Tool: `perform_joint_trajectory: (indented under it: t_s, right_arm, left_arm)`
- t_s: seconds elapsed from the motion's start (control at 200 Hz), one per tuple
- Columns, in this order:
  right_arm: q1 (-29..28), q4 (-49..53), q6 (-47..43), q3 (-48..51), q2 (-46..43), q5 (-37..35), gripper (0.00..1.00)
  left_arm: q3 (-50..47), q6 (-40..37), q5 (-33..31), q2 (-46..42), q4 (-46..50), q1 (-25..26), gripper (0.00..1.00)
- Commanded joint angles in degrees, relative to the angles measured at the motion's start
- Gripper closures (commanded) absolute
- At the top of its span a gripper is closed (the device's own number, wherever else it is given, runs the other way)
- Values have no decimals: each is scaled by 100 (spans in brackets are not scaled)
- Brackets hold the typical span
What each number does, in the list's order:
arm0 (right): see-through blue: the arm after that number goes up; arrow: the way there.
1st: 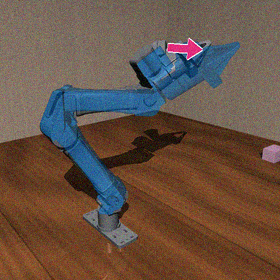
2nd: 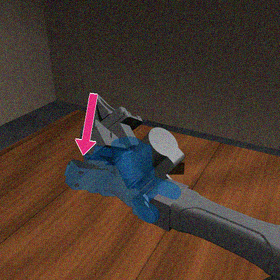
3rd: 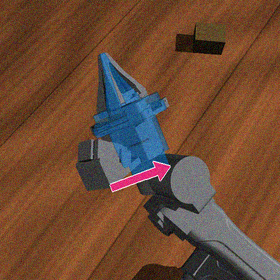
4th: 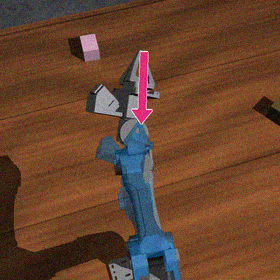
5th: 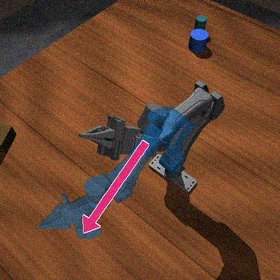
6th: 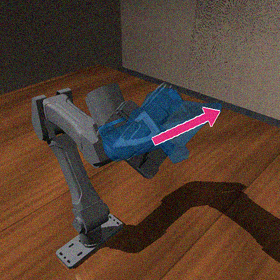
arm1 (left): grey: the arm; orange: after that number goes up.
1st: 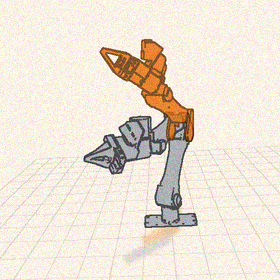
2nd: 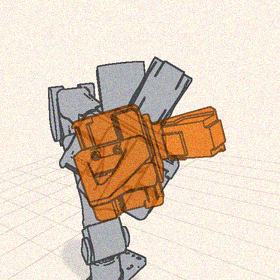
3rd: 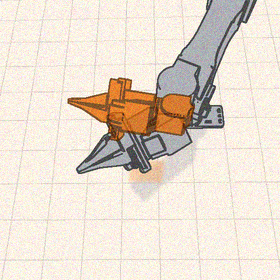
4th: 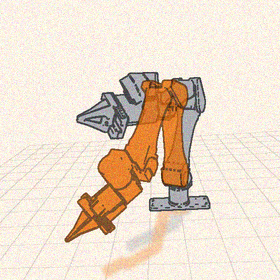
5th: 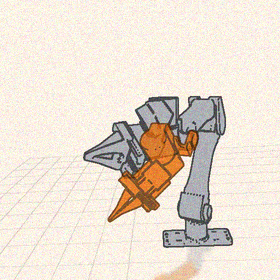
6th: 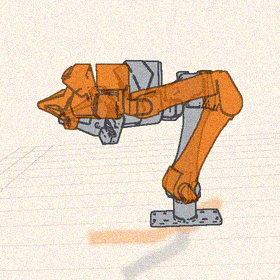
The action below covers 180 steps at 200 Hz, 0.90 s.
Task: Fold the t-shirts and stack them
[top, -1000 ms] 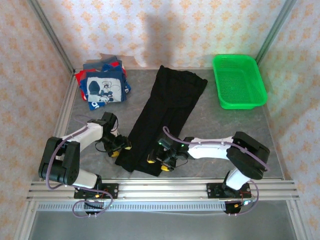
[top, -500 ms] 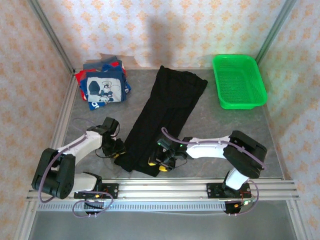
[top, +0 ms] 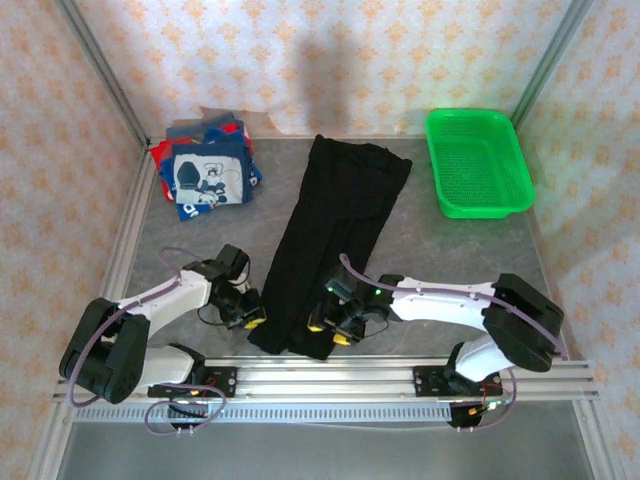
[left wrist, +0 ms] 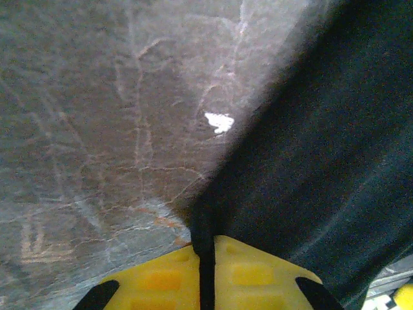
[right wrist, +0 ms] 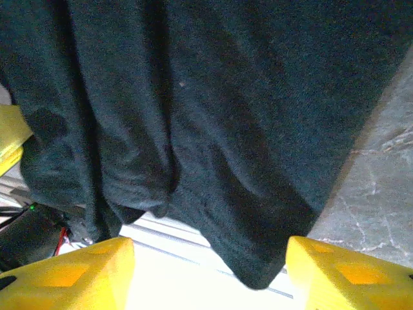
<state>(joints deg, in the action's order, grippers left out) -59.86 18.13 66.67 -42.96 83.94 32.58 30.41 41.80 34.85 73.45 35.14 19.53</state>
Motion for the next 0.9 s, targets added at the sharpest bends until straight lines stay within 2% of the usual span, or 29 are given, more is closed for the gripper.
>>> perform_joint_trajectory:
  t_s: [0.0,0.24,0.545,0.615,0.68,0.781,0.851,0.896]
  right_arm:
    - [-70,-27,77,2,241,-27,38]
    - [-70,693,-40,-59,-119,-277,38]
    - [-92,138,-1,-89,408,-128,38]
    - [-116,15,-30,-99,583,-64,43]
    - [-130,-96,-33,-48,712,-41,52]
    - [-122,47,-69,-50,643,-300,82]
    - [-83,291,-111,-52,391,-491,98]
    - [-81,490,-120,-22,155,-610,100]
  left_arm:
    - [-17,21,198,2,171,52,89]
    - [-33,39,189,-89,200,56,89]
    - [52,-5,223,13,211,59,90]
    - [44,-14,232,-10,223,56,90]
    - [44,-14,254,-43,237,58,90]
    - [82,-47,299,-137,319,51,91]
    - [122,-84,307,-252,452,54,91]
    - [148,-86,269,-352,594,58,91]
